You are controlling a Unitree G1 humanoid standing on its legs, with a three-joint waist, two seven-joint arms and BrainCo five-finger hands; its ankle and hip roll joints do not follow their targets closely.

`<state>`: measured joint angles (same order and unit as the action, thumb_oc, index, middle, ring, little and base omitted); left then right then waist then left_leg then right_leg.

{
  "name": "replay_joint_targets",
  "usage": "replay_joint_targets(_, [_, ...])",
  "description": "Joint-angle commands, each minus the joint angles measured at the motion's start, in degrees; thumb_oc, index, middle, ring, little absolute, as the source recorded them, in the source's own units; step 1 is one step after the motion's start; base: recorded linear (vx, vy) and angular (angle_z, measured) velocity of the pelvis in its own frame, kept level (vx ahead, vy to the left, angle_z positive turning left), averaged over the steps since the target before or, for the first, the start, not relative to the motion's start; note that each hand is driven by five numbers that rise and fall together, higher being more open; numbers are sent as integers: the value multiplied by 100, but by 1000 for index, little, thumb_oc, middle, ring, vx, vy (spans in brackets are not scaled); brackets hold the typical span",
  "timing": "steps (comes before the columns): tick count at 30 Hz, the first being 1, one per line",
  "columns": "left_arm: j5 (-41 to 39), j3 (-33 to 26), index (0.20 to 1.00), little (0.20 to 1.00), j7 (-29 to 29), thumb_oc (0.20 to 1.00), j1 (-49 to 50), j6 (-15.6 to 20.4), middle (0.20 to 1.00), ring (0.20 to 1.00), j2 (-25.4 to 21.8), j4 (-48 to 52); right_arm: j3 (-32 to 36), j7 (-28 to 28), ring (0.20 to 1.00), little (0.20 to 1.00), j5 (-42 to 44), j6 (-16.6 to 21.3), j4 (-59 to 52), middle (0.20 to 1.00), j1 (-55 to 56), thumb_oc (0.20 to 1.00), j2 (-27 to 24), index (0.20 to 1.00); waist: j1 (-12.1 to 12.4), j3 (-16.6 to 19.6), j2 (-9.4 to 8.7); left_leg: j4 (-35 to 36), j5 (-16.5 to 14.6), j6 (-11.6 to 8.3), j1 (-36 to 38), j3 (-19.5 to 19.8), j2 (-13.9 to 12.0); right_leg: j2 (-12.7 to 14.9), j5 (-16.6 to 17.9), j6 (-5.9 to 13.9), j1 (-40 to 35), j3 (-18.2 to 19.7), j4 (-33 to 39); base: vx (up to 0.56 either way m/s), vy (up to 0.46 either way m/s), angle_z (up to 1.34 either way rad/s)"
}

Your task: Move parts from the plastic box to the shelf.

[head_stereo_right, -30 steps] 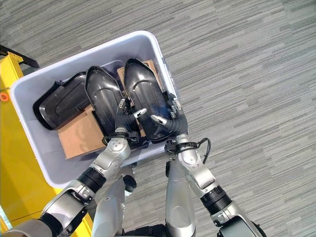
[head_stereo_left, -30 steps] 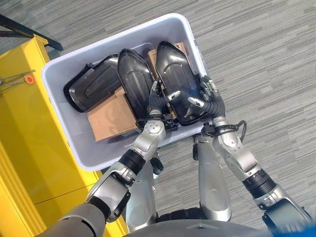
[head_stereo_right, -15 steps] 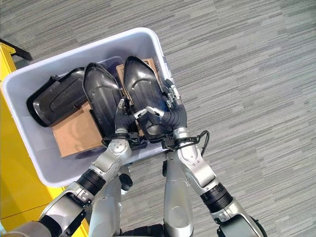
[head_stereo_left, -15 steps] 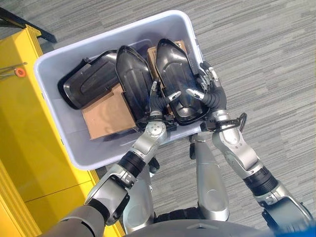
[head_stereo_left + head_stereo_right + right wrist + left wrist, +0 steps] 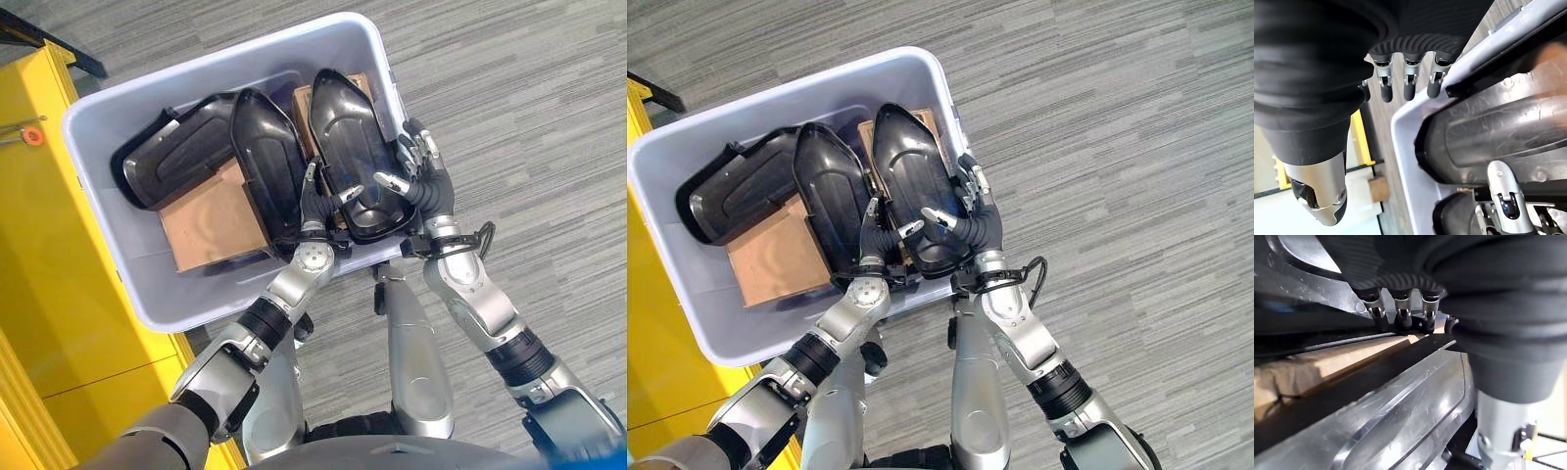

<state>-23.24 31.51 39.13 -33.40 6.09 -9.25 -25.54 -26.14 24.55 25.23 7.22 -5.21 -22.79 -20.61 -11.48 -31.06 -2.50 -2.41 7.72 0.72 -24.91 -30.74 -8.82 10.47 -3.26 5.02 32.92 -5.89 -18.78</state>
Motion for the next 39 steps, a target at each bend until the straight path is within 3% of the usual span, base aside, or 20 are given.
replay_joint_targets(1, [-296, 534, 1000, 1000, -382, 1000, 208, -363, 1000, 1000, 745, -358, 83, 108, 1000, 1000, -18, 123, -438, 1000, -156, 1000, 126, 1000, -72, 127, -34, -799, -772, -802, 118, 106, -634, -74, 511, 222, 77, -262, 771, 0, 0, 0])
replay_joint_targets(9, [-82, 766, 1000, 1000, -853, 1000, -24, -589, 1000, 1000, 847, -328, 159, -20, 1000, 1000, 195, 39, -367, 1000, -256, 1000, 86, 1000, -158, 127, -98, -820, -792, -811, 186, 60, -653, -98, 555, 218, 32, -262, 824, 0, 0, 0])
replay_joint_targets(13, [237, 836, 1000, 1000, -499, 1000, -106, -1021, 1000, 1000, 795, -439, 164, -187, 1000, 1000, 234, -134, -388, 1000, -307, 1000, 40, 1000, -203, 127, -82, -803, -794, -820, 245, 15, -630, -112, 567, 205, 0, -232, 875, 5, 9, -2])
replay_joint_targets(17, [1567, 600, 1000, 1000, -45, 1000, -97, -1906, 1000, 1000, 395, -1345, 199, -368, 1000, 1000, 315, -185, -423, 1000, -281, 1000, -95, 1000, -206, 127, 3, -763, -749, -858, 311, 7, -618, -104, 542, 192, -35, -221, 876, 19, 51, -4])
replay_joint_targets(20, [2597, 401, 1000, 1000, 143, 1000, -242, -2297, 1000, 1000, -154, -2145, 121, -350, 1000, 1000, 426, -230, -502, 1000, -270, 1000, -247, 1000, -222, 127, 55, -759, -711, -885, 343, -9, -646, -101, 491, 193, -45, -219, 822, 29, 63, -5])
replay_joint_targets(23, [3777, 604, 1000, 1000, -138, 1000, -532, -3050, 1000, 1000, -645, -2429, 179, -461, 1000, 1000, 512, -327, -596, 1000, -276, 1000, -393, 1000, -288, 127, 87, -752, -690, -909, 383, -36, -654, -107, 484, 186, -40, -206, 789, 28, 66, -14])
replay_joint_targets(26, [4001, 807, 1000, 1000, -298, 1000, -737, -3450, 1000, 1000, -953, -2556, 188, -486, 1000, 1000, 591, -401, -604, 1000, -346, 1000, -501, 1000, -323, 127, 107, -753, -688, -914, 422, -60, -650, -103, 465, 174, -71, -199, 774, 23, 57, -13])
replay_joint_targets(32, [4107, 1076, 1000, 1000, -743, 1000, -994, -3939, 1000, 1000, -1379, -2740, 185, -607, 1000, 1000, 563, -512, -559, 1000, -398, 1000, -586, 1000, -381, 127, 185, -738, -700, -908, 484, -115, -629, -73, 452, 154, -102, -192, 785, 13, 49, -4])
replay_joint_targets(39, [3641, 974, 1000, 1000, -657, 1000, -877, -3739, 1000, 1000, -1525, -2868, 178, -621, 1000, 1000, 493, -703, -583, 1000, -412, 1000, -576, 1000, -361, 127, 277, -768, -724, -895, 496, -123, -608, -23, 402, 128, -110, -174, 733, 10, 36, -2])
